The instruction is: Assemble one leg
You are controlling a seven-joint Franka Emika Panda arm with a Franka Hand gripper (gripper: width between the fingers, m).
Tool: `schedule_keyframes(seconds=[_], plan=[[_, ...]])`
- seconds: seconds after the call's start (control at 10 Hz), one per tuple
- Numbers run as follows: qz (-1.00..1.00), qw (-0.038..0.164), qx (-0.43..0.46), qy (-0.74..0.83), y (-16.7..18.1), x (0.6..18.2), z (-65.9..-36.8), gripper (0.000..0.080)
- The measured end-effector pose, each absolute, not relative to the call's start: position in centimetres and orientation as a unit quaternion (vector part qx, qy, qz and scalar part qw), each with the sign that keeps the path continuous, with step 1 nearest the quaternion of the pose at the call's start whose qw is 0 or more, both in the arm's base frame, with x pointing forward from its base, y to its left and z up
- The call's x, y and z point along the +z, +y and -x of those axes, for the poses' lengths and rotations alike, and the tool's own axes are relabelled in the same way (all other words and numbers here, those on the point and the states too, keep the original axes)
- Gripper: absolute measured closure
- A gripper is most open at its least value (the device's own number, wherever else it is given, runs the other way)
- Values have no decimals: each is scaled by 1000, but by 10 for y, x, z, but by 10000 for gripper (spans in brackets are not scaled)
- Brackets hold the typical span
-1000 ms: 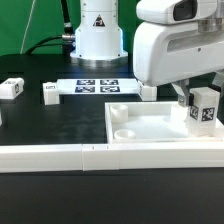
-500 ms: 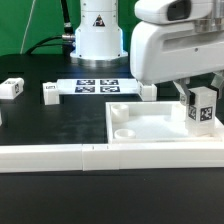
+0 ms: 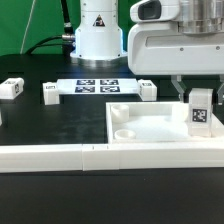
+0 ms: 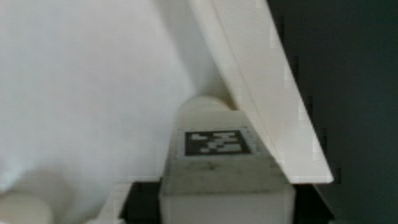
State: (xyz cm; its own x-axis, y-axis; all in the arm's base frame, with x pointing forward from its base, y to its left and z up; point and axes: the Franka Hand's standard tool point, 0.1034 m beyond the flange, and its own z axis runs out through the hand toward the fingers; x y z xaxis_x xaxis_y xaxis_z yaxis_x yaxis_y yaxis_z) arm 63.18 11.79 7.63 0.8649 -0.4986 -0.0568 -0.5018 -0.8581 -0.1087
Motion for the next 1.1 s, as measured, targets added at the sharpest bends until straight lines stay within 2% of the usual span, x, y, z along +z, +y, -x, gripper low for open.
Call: schedule_keyframes(seconds=[0.6,0.9,1.1], plan=[[824,64,26,563,121,76,-633,508],[760,67,37,646,121,76,-633,508],[784,68,34,616,122,76,-633,508]])
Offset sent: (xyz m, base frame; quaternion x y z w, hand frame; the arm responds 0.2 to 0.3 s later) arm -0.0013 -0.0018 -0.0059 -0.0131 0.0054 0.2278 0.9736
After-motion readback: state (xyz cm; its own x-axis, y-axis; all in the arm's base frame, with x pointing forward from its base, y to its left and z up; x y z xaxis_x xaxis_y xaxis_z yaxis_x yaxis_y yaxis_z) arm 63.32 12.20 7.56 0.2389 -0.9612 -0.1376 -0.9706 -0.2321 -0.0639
